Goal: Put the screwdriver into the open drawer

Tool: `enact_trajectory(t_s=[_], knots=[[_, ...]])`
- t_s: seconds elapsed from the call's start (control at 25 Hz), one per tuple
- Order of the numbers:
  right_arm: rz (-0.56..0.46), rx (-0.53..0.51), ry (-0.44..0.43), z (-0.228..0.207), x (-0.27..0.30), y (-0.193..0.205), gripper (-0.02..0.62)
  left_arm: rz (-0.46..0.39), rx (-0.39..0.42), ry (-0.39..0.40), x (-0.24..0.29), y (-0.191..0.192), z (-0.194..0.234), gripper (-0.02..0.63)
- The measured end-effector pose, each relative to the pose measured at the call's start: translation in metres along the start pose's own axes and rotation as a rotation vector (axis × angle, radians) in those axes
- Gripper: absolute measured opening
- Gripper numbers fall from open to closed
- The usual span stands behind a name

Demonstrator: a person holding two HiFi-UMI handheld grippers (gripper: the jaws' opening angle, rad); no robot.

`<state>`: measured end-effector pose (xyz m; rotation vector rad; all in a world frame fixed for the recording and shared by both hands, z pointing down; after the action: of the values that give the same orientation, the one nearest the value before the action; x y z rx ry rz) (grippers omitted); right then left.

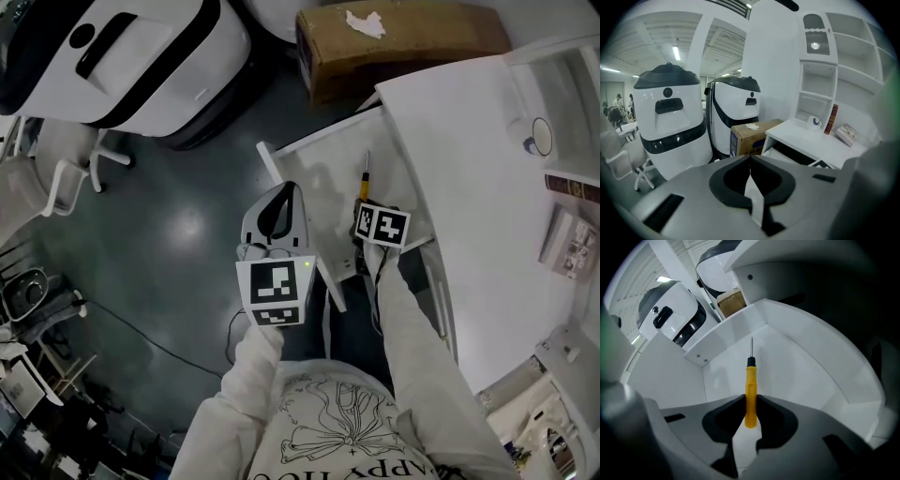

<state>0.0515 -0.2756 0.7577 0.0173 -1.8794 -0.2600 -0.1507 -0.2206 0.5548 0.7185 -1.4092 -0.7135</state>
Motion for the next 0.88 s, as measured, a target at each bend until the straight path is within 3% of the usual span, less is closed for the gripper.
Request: enact_trajectory(t_s=[0.4, 0.6, 0.72, 0.88], knots=[[0.074, 0.034, 0.013, -0.002, 0.025, 0.006, 0.069, 0.015, -0.002, 0.022, 0.004, 0.008, -0.002, 0.006], [0.061, 0.054, 0.007, -0.002, 0.023, 0.006, 0.076, 0.014, -0.007, 0.016, 0.0, 0.008, -0.002, 0.006], [0.047, 0.034, -0.008, 0.001, 0.015, 0.005, 0.121, 0.006, -0.009, 0.017, -0.004, 0.006, -0.002, 0.005], [-0.027, -0.018, -0.025, 0.009, -0.015, -0.004, 0.126, -0.012, -0.025, 0.018, -0.012, 0.0, -0.004, 0.006]])
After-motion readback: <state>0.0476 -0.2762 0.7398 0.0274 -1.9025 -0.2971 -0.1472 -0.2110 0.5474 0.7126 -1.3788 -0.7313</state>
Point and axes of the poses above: the fingertips, and each gripper's own axes: x forward along the fingers, z to its left, y out of its underside, the point moved 10 cm from there along -x, backward along the fingers, and after that the axes turned 5 degrees about x, right-handed, at the moved point
